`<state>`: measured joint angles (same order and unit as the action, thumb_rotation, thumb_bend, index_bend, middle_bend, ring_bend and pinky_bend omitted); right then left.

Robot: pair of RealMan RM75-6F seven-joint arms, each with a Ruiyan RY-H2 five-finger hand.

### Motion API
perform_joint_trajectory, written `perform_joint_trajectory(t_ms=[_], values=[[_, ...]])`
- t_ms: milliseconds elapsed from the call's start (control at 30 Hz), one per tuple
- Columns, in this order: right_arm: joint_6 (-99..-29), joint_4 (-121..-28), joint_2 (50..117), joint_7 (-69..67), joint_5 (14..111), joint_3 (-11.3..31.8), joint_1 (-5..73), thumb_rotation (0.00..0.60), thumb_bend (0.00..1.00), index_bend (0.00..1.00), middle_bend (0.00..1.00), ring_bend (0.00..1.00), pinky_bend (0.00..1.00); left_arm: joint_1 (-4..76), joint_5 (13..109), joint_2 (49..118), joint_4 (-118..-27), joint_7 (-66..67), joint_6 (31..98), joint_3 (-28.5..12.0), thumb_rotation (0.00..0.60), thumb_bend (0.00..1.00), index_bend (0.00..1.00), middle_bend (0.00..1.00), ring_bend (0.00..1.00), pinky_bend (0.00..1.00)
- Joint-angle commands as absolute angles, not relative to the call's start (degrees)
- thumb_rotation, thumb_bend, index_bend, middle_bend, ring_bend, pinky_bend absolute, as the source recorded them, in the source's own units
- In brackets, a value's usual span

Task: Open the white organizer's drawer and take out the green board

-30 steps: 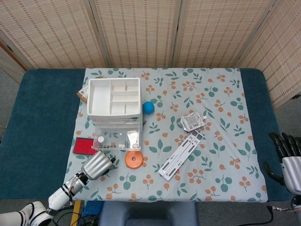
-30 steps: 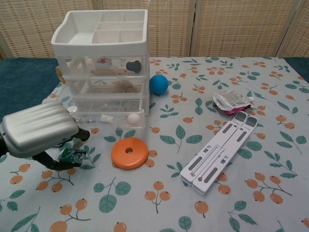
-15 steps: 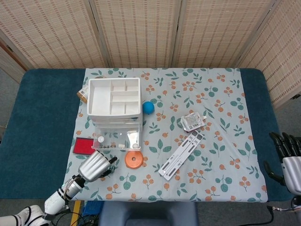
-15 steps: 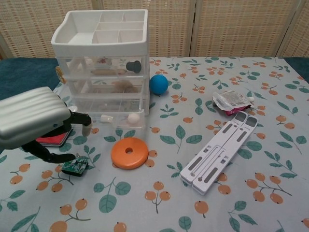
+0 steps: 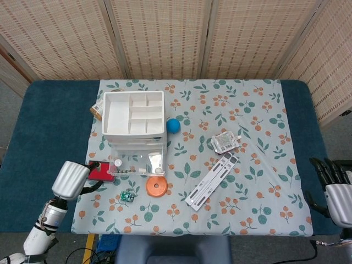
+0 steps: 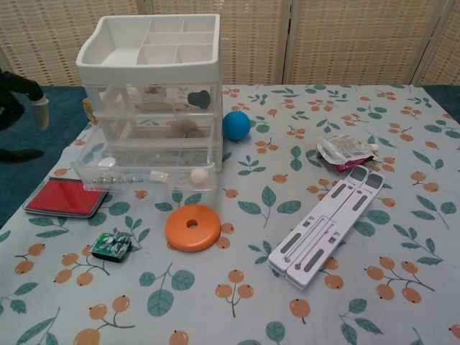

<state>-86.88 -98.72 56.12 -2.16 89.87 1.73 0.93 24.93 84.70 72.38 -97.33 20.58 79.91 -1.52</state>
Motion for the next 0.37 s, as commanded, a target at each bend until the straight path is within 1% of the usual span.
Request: perform_joint_trajectory(t_ms=[33,100,167,233,367], values=[[-86.13,-98.0,56.41,-3.08,89.9,1.5,1.41,0.6,0.42,0.0,0.09,0.0,0.02,21.32,77.39,70.27,-98.3,18.99,81.14,-4.08,0.6,0.2,0.48,0.75,0.75,0.98],[-85.57,-97.38,56.79,-3.77,90.08,1.39,1.76,0.6,0.42,0.0,0.09,0.0,0.02,19.92,75.16,70.33,-97.13,19.99,81.91,-4.17,0.6,0.2,0.46,0.71,0.69,0.92],[-84.82,-96.78,57.23,-4.42,90.26,1.28,2.22,0.6,0.42,0.0,0.09,0.0,0.02,18.49,73.07,70.41,-96.39,20.4,82.43,-4.08,0.6,0.2,0.43,0.68,0.63,0.83],[-84.18,-96.22,57.68,-4.72,90.59,1.24,2.76,0.6,0.42,0.0,0.09,0.0,0.02,17.05,71.56,70.35,-95.97,19.96,82.97,-3.92,0.6,0.2,0.42,0.65,0.61,0.8],[-83.34,-95.52,58.4,-4.71,91.54,1.25,3.8,0.6,0.42,0.0,0.09,0.0,0.02,14.3,71.22,70.41,-94.67,18.66,85.23,-3.34,0.6,0.2,0.42,0.64,0.61,0.79]])
